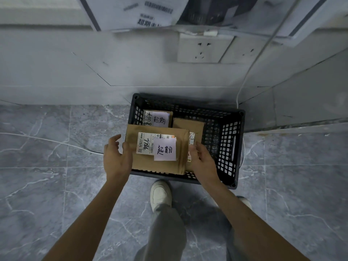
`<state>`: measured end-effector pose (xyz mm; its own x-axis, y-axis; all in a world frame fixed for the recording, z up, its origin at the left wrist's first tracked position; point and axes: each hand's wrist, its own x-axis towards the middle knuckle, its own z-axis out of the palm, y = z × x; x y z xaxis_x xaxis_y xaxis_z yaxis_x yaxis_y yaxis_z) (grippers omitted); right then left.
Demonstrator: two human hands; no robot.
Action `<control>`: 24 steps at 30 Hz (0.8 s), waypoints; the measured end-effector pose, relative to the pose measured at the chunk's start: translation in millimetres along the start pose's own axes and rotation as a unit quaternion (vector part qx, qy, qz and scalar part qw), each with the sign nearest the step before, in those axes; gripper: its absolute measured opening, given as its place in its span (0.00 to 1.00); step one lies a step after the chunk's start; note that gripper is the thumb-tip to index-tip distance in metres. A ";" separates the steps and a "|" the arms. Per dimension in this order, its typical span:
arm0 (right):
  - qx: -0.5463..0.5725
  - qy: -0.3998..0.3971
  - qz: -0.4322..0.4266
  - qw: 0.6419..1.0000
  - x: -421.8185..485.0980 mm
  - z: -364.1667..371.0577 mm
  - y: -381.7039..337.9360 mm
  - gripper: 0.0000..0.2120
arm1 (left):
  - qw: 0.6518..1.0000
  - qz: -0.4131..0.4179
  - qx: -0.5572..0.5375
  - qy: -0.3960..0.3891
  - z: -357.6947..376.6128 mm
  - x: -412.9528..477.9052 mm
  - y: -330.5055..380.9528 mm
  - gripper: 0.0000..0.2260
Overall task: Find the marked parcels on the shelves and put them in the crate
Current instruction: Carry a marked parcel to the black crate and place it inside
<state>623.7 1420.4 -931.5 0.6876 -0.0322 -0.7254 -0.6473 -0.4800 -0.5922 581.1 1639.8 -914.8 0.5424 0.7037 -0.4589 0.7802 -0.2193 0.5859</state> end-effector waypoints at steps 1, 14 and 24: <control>-0.009 -0.003 -0.012 1.000 -4.2 -5.5 -6.6 0.38 | 1.000 0.012 0.004 -0.001 -3.6 -3.9 7.0 0.17; -0.243 -0.064 -0.239 0.938 -102.2 -100.3 -162.2 0.32 | 0.977 0.202 0.066 0.003 -81.5 -89.2 147.3 0.23; -0.402 0.004 -0.399 0.824 -196.1 -184.8 -267.6 0.35 | 0.951 0.285 0.099 0.068 -170.2 -164.7 235.3 0.28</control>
<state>722.9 1393.2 -565.9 0.7926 0.5712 -0.2134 0.4373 -0.7764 -0.4538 622.3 1587.3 -587.7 0.8599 0.5105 -0.0054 0.4218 -0.7046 0.5706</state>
